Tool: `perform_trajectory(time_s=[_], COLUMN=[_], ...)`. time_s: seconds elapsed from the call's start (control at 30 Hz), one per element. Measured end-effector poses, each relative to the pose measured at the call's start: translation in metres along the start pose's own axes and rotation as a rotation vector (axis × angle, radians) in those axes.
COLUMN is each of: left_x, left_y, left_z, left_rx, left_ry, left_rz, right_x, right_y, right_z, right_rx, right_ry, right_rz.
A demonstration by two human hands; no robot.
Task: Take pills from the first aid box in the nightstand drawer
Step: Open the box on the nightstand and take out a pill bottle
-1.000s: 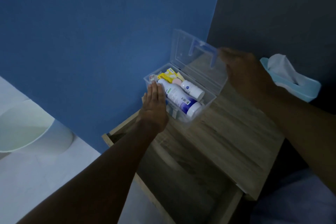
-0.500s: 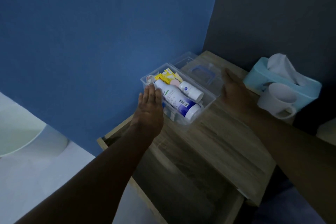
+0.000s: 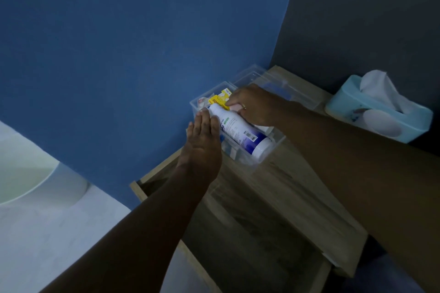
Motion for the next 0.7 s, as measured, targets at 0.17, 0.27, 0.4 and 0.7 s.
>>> perform_trajectory(time_s=[0.17,0.27,0.4,0.7], left_x=[0.001,0.002,0.001,0.003], left_y=[0.0,0.0,-0.001,-0.031], left_z=[0.001,0.002,0.003,0.011], left_rx=[-0.016,-0.027,-0.006,-0.04], left_ry=[0.013,0.012,0.007,0.028], left_rz=[0.001,-0.003,-0.026,0.32], right_x=[0.008,0.006,0.004,0.021], right_y=[0.002,0.004,-0.01,-0.058], right_z=[-0.005,-0.003,0.013,0.094], right_rx=[0.06,0.015,-0.17,-0.417], right_ry=[-0.039,-0.019,-0.018,-0.032], right_rz=[-0.005,-0.019,-0.078,-0.333])
Point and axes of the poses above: each hand's wrist, its own z-axis away from the middle knuckle, its own y-axis out of the palm, x = y × z, the point moved 9 cm from there along -z, towards the middle knuckle, and after that the axes turned 8 degrees about -z, right-handed, at the moved point
